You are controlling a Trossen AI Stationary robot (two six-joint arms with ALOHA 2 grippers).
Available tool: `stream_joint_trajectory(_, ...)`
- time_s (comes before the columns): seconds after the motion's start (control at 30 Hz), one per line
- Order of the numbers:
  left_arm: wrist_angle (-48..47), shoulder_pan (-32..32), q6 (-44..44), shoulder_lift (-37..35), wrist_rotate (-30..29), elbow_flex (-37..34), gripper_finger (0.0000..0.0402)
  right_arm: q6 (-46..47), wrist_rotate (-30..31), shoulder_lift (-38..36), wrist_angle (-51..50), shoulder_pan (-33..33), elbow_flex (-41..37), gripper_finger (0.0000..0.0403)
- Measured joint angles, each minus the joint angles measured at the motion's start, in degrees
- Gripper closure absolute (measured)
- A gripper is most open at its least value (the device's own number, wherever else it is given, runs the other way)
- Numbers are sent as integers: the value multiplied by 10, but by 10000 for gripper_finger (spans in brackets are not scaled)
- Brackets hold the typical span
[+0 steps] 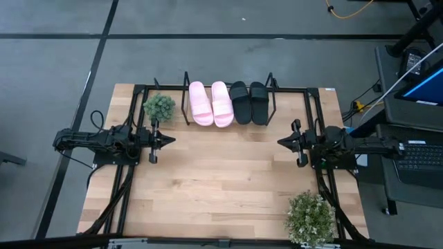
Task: Pick and place slides into the shelf
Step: Return to Home Position
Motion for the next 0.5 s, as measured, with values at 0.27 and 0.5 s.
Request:
stream_joint_trajectory(0.27,0,0,0,0,0,0,401,-15,0,-54,-103,0,0,384)
stream_joint_trajectory(0.5,0,0,0,0,0,0,401,-63,1,-52,-103,0,0,384)
